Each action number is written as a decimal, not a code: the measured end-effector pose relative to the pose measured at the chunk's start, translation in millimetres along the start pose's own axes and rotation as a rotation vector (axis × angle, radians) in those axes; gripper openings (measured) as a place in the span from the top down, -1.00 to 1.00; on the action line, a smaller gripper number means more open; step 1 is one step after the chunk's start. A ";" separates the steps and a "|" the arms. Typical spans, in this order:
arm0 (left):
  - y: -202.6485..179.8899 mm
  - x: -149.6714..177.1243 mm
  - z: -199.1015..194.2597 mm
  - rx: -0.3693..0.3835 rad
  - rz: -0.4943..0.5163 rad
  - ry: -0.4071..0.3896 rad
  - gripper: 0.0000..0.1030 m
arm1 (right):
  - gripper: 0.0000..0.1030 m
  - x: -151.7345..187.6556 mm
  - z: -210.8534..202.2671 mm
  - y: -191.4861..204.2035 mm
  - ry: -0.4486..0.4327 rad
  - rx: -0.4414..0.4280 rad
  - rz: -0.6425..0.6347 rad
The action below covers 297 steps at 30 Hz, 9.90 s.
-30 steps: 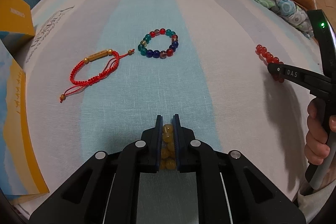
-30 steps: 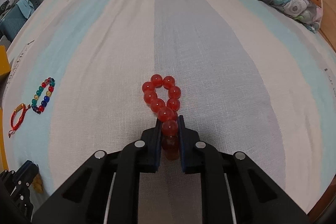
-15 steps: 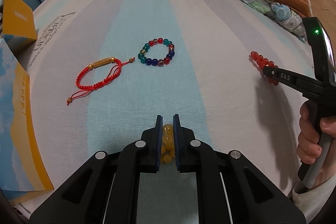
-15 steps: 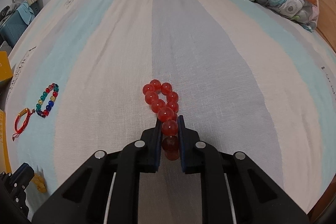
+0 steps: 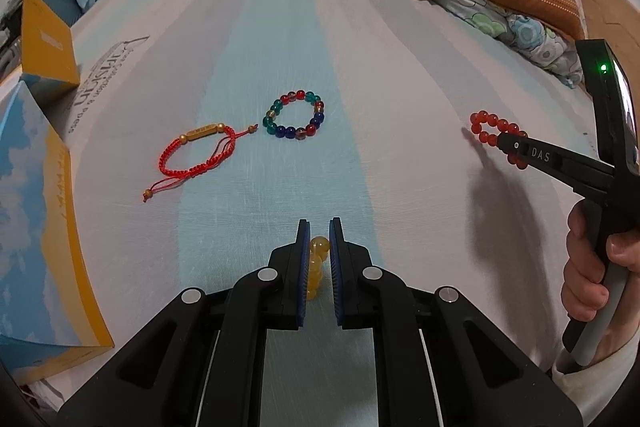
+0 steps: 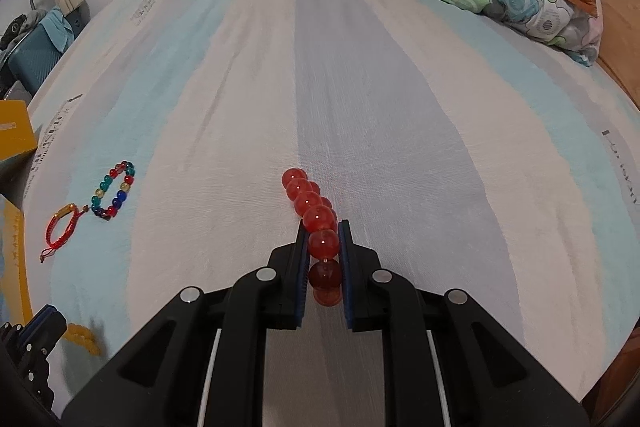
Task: Organize jewelry
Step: 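Carry the red bead and amber bracelets over the white box with both tools, then open both tools to drop the red and amber bracelets into the box, then move both tools back over the last two bracelets on the bed, then grasp the multicolour bead bracelet with the right tool while the left grasps the gold-plaque red cord bracelet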
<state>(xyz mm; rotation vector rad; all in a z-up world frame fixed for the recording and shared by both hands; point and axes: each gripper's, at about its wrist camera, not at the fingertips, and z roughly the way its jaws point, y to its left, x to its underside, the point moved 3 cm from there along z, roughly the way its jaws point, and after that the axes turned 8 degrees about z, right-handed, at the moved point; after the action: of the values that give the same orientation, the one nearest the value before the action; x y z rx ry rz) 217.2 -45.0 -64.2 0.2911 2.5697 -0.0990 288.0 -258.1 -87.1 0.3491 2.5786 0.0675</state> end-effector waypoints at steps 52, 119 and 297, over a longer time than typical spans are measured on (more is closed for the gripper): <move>94.9 -8.6 -154.3 -0.164 -0.084 -0.157 0.82 | 0.75 25.8 -106.5 138.3 -0.087 -0.126 -0.158; 334.0 144.9 -162.2 -0.369 -0.402 0.009 0.82 | 0.75 185.8 -114.7 449.5 0.080 -0.298 -0.580; 109.9 -38.8 42.0 -0.165 -0.170 0.016 0.85 | 0.82 -1.0 34.0 170.7 0.070 -0.107 -0.241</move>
<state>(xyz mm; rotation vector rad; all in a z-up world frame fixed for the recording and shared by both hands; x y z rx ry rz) 295.8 49.3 -80.5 0.0110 2.5948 0.0526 346.2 -94.3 -95.8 -0.0053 2.6527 0.1320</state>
